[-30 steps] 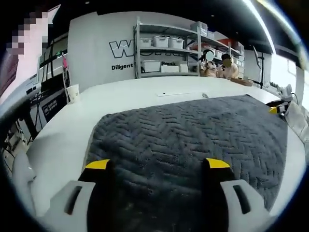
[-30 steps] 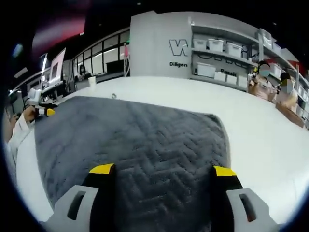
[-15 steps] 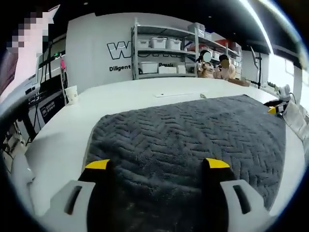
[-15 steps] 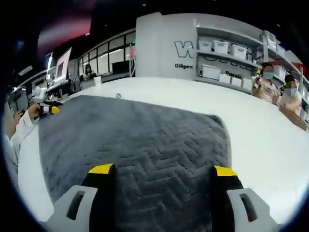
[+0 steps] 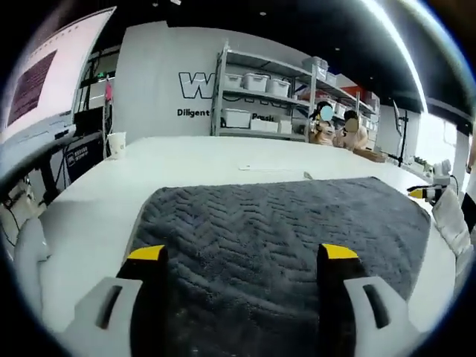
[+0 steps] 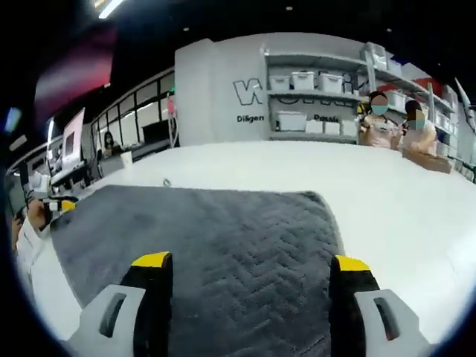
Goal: Open the folded towel by lifting each exposed corner and separating the folded layers until the towel lies flat within the target outline without major curled edges
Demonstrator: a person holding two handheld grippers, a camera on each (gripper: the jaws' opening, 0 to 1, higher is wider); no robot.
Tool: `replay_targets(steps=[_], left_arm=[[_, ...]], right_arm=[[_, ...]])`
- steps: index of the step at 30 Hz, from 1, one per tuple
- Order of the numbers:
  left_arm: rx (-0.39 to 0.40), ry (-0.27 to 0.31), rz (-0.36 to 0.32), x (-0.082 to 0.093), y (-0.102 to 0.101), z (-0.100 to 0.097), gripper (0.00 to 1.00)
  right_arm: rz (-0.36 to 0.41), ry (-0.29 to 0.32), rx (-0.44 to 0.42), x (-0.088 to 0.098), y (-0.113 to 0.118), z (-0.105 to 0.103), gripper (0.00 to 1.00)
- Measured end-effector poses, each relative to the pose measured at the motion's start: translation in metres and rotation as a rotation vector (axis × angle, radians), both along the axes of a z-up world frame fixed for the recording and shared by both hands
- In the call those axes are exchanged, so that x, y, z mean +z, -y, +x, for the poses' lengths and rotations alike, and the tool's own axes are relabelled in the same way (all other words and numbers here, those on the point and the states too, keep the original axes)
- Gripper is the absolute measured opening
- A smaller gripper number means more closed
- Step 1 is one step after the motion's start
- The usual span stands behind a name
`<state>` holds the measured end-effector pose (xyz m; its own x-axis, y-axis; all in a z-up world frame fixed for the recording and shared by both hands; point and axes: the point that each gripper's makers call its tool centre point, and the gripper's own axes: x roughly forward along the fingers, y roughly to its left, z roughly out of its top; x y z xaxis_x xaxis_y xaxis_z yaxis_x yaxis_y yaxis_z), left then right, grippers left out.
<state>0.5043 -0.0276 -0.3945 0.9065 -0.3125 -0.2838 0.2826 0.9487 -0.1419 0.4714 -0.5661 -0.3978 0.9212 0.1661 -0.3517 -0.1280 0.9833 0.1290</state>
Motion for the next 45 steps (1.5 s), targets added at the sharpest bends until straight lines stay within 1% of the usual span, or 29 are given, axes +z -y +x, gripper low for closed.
replay_targets(steps=[1,2,3,4,6,7,9,10,12,14,15,16,17,19,20,21,22,23,24,28,29,30,31,32,33,34,36,40,45], left_arm=[[-0.005,0.008,-0.016,0.003,0.003,-0.002,0.77],[-0.007,0.010,-0.029,0.005,0.005,-0.005,0.78],[-0.012,0.008,-0.027,0.005,0.008,-0.008,0.80],[-0.019,0.006,-0.024,0.005,0.011,-0.010,0.82],[-0.051,-0.014,0.006,0.000,0.021,-0.017,0.86],[-0.069,-0.029,0.021,-0.003,0.026,-0.021,0.88],[-0.096,-0.039,0.013,-0.006,0.035,-0.027,0.91],[-0.099,-0.040,0.010,-0.006,0.036,-0.028,0.93],[-0.111,-0.031,-0.018,-0.005,0.042,-0.033,0.94],[-0.109,-0.029,-0.023,-0.005,0.043,-0.034,0.97],[-0.106,-0.029,-0.023,-0.006,0.046,-0.035,0.98],[-0.106,-0.029,-0.016,-0.007,0.047,-0.035,0.99],[-0.085,-0.024,-0.007,-0.008,0.046,-0.034,0.99],[-0.032,0.018,-0.003,-0.003,0.039,-0.030,0.99],[-0.009,0.020,0.003,-0.004,0.036,-0.029,0.99],[-0.001,0.015,0.023,-0.006,0.034,-0.029,0.99],[-0.003,-0.015,0.071,-0.014,0.033,-0.031,0.99],[0.000,-0.037,0.084,-0.019,0.034,-0.032,0.99],[-0.009,-0.038,0.100,-0.022,0.037,-0.032,0.99],[-0.030,-0.073,0.134,-0.036,0.044,-0.034,0.99],[-0.031,-0.080,0.135,-0.040,0.044,-0.033,0.99],[-0.028,-0.086,0.129,-0.043,0.044,-0.032,0.99],[-0.035,-0.106,0.129,-0.048,0.045,-0.033,0.99],[-0.043,-0.083,0.166,-0.045,0.044,-0.033,0.99],[-0.036,-0.101,0.178,-0.048,0.043,-0.035,0.98],[-0.037,-0.102,0.197,-0.050,0.041,-0.035,0.97],[-0.039,-0.094,0.182,-0.048,0.042,-0.034,0.98],[-0.042,-0.091,0.185,-0.048,0.041,-0.034,0.98],[-0.047,-0.096,0.189,-0.048,0.041,-0.034,0.98]], right_arm=[[-0.012,0.005,0.020,0.002,-0.006,-0.002,0.88],[-0.009,0.022,0.016,0.005,-0.011,-0.003,0.89],[-0.011,0.040,0.013,0.007,-0.014,-0.003,0.89],[-0.014,0.034,0.021,0.005,-0.023,-0.005,0.90],[-0.022,0.011,0.035,0.000,-0.036,-0.007,0.94],[-0.039,0.009,0.041,-0.001,-0.041,-0.008,0.95],[-0.074,0.011,0.074,-0.002,-0.056,-0.010,0.97],[-0.076,0.009,0.079,-0.003,-0.059,-0.011,0.98],[-0.081,0.008,0.111,-0.004,-0.076,-0.010,0.99],[-0.081,0.002,0.120,-0.006,-0.083,-0.010,0.99],[-0.099,-0.009,0.144,-0.009,-0.094,-0.009,0.99],[-0.113,-0.013,0.158,-0.011,-0.099,-0.008,0.99],[-0.129,-0.021,0.159,-0.014,-0.104,-0.006,0.99],[-0.167,-0.040,0.168,-0.020,-0.112,-0.005,0.99],[-0.172,-0.044,0.168,-0.023,-0.117,-0.004,0.99],[-0.176,-0.046,0.170,-0.025,-0.121,-0.004,0.99],[-0.184,-0.055,0.175,-0.028,-0.124,-0.004,0.99],[-0.199,-0.069,0.183,-0.032,-0.127,-0.005,0.99],[-0.207,-0.076,0.187,-0.036,-0.131,-0.006,0.99],[-0.204,-0.099,0.209,-0.045,-0.140,-0.007,0.99],[-0.219,-0.116,0.237,-0.049,-0.144,-0.008,0.99],[-0.199,-0.100,0.236,-0.047,-0.145,-0.007,0.97],[-0.196,-0.109,0.240,-0.047,-0.144,-0.008,0.97],[-0.197,-0.109,0.241,-0.048,-0.143,-0.008,0.98],[-0.199,-0.105,0.251,-0.048,-0.143,-0.008,0.98],[-0.192,-0.107,0.259,-0.049,-0.143,-0.007,0.98],[-0.170,-0.108,0.274,-0.051,-0.144,-0.008,0.98],[-0.169,-0.095,0.295,-0.050,-0.145,-0.010,0.99],[-0.168,-0.088,0.301,-0.050,-0.145,-0.011,0.99]])
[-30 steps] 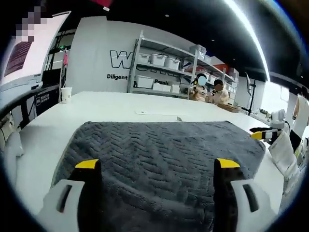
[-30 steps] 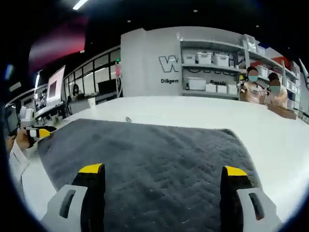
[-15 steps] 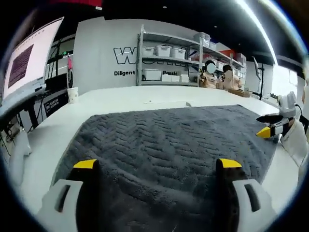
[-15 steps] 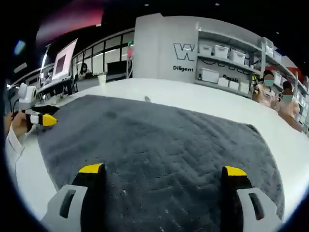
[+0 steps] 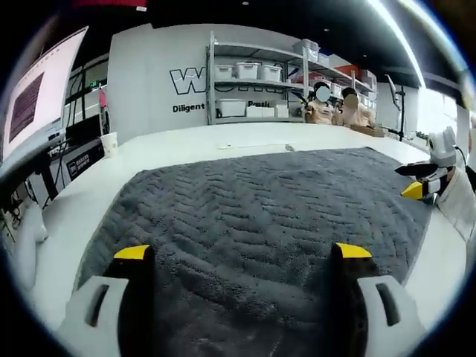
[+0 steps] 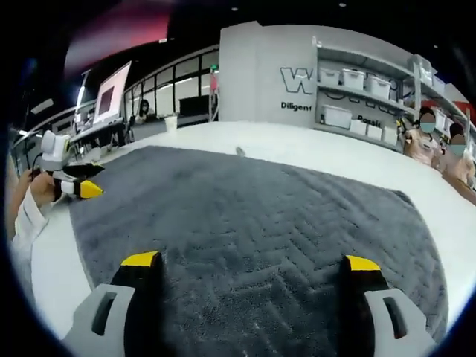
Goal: Open the folded towel by lifting each exposed corner and separating the folded layers until the towel lies flat within the target outline without major curled edges
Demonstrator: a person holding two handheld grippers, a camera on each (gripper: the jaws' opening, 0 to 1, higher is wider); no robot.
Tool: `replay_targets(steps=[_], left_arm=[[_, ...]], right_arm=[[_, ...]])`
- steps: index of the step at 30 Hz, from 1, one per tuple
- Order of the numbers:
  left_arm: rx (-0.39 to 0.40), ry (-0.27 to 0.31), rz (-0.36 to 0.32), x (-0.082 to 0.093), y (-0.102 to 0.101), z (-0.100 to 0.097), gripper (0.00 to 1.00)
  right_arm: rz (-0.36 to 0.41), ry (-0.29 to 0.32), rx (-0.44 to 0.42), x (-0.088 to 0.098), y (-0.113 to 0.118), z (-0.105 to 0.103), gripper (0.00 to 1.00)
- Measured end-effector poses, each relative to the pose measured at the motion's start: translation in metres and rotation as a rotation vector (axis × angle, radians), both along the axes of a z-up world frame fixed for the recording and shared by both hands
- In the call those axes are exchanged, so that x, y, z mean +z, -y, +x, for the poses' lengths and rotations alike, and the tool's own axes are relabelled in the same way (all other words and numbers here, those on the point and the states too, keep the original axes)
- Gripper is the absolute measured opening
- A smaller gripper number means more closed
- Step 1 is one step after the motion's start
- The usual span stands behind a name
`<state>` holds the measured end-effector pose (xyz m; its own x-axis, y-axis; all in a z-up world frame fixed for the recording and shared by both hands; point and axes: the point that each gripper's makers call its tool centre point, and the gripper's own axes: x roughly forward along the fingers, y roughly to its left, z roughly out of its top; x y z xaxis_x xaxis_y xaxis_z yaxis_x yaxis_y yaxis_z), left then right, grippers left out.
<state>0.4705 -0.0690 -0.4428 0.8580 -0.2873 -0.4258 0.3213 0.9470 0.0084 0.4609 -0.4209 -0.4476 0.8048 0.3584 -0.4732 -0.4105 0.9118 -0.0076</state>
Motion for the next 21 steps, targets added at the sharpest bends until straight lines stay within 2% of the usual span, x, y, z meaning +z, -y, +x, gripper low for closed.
replay_targets(steps=[21], left_arm=[[-0.033,-0.034,0.016,-0.0008,-0.0027,-0.0089,0.98]], right_arm=[[0.010,0.023,0.021,0.0003,-0.0004,-0.0063,0.99]])
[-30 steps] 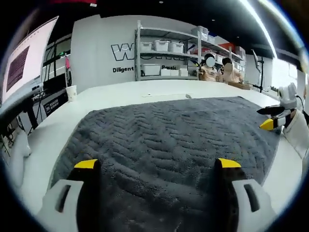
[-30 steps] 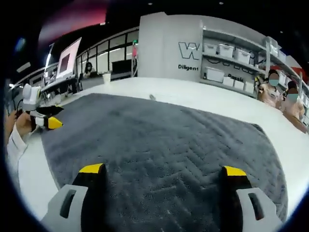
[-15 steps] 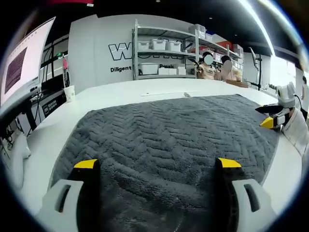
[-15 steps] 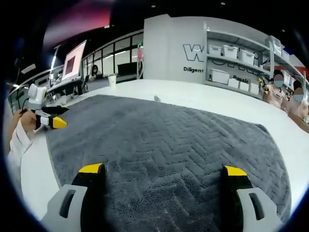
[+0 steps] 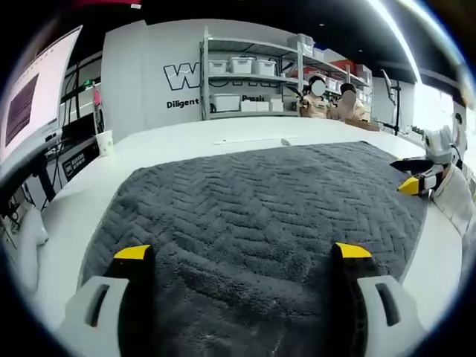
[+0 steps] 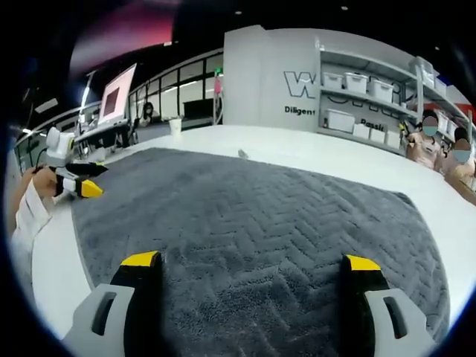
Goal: Open the folded towel by lifting each exposed corner and separating the folded layers until the towel lies flat within the target outline without major curled edges
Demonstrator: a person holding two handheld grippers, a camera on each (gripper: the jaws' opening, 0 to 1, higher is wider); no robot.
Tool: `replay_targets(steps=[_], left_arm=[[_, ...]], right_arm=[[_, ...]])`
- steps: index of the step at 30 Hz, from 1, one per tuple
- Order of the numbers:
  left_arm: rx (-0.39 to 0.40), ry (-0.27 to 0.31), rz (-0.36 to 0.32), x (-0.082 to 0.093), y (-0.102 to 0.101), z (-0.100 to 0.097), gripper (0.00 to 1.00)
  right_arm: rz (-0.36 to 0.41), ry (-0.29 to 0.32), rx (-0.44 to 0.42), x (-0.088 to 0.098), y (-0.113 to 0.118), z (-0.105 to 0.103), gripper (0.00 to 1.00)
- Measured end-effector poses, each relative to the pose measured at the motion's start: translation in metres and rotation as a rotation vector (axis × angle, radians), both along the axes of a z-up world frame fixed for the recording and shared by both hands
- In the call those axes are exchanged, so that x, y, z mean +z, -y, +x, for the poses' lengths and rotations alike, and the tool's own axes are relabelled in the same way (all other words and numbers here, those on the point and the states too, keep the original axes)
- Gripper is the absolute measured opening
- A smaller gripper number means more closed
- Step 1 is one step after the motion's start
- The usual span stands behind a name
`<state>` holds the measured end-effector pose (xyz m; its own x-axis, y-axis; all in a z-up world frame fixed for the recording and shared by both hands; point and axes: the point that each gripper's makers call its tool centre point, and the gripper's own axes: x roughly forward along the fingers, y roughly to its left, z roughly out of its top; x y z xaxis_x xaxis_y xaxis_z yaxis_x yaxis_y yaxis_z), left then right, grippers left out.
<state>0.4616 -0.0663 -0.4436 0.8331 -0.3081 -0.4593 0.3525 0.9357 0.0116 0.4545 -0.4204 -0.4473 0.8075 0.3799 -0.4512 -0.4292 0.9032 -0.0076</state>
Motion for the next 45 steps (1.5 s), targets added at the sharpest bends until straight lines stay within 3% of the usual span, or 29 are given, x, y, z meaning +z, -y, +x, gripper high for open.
replay_targets(steps=[17,26,32,45], left_arm=[[-0.021,0.020,0.015,0.007,-0.001,-0.008,0.94],[0.061,0.029,-0.015,0.015,-0.036,-0.027,0.93],[0.099,0.018,-0.011,0.012,-0.054,-0.038,0.92],[0.103,0.013,-0.029,0.003,-0.057,-0.049,0.87]], right_arm=[[0.006,0.006,-0.016,0.006,0.009,-0.012,0.99],[0.029,0.020,-0.075,0.016,0.043,-0.024,0.99],[0.015,0.010,-0.101,0.015,0.060,-0.033,0.99],[-0.029,-0.054,-0.149,-0.001,0.084,-0.048,0.99]])
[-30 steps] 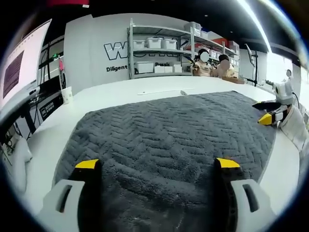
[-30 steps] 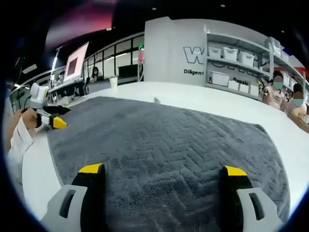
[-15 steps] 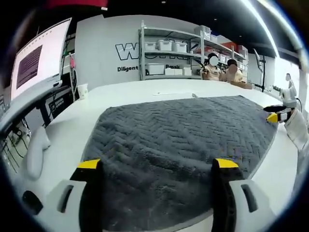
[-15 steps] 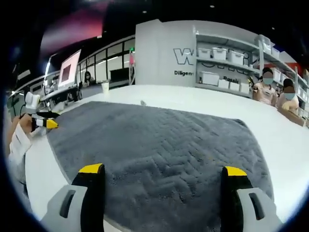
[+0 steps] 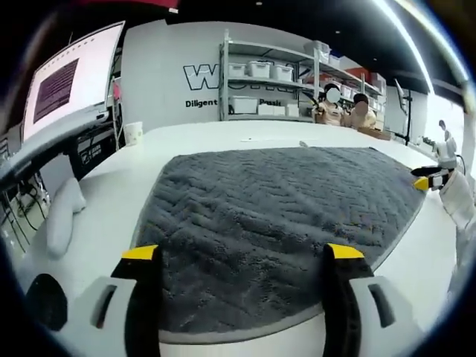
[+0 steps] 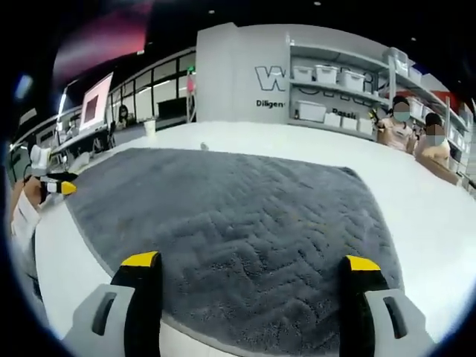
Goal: Open the folded towel by lifting each exposed corner and separating the folded layers until the towel lies flat within the target outline without major curled edges
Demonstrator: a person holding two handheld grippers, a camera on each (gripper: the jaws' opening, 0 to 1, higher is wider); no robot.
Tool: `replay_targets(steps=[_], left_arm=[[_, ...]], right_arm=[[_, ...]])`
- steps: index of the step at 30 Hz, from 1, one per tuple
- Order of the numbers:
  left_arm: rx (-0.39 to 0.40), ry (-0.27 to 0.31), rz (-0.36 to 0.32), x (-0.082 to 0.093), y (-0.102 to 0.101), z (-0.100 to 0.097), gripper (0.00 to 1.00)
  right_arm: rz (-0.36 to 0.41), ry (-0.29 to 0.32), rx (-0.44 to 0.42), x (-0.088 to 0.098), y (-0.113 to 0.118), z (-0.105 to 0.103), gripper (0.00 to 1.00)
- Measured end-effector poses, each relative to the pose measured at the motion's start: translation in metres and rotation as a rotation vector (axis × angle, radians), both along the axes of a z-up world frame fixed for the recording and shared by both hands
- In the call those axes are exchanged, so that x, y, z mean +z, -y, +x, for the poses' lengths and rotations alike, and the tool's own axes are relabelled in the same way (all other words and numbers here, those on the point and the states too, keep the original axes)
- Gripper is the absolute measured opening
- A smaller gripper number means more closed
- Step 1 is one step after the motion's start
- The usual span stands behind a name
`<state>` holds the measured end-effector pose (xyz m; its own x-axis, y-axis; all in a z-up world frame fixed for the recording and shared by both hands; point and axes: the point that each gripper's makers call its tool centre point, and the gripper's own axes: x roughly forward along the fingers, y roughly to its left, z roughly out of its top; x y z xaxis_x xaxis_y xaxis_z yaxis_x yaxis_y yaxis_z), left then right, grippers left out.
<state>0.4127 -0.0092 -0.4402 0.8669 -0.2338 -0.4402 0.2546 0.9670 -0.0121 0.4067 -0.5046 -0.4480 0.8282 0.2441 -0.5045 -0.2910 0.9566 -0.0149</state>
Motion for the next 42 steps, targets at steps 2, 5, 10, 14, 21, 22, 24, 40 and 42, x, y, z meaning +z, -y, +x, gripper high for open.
replay_targets(steps=[2,5,10,14,21,22,24,40,42], left_arm=[[0.000,-0.002,0.009,-0.001,-0.001,-0.001,0.87],[-0.003,-0.004,0.009,-0.001,-0.001,-0.003,0.87],[0.009,-0.002,-0.003,0.000,-0.004,-0.003,0.85],[0.003,0.004,0.005,-0.001,-0.005,-0.003,0.85],[0.007,0.002,0.007,-0.001,-0.006,-0.005,0.85],[0.008,0.002,0.007,-0.001,-0.006,-0.005,0.85],[0.009,0.002,0.008,-0.001,-0.007,-0.005,0.85],[0.008,0.004,0.014,-0.001,-0.007,-0.008,0.85],[0.008,0.001,0.014,-0.001,-0.006,-0.009,0.85]], right_arm=[[0.011,0.007,0.000,0.001,-0.001,0.000,0.99],[0.014,0.008,0.002,0.000,0.000,-0.002,0.99],[0.017,0.014,0.008,-0.001,0.000,-0.005,0.99],[0.019,0.024,0.010,0.000,0.001,-0.007,0.99],[0.027,0.051,0.009,0.000,0.002,-0.010,0.99],[0.027,0.052,0.009,0.000,0.002,-0.010,0.99],[0.026,0.052,0.009,0.000,0.002,-0.010,0.99],[0.009,0.073,-0.112,0.007,0.046,-0.027,0.99],[0.014,0.038,-0.114,-0.001,0.049,-0.031,0.99]])
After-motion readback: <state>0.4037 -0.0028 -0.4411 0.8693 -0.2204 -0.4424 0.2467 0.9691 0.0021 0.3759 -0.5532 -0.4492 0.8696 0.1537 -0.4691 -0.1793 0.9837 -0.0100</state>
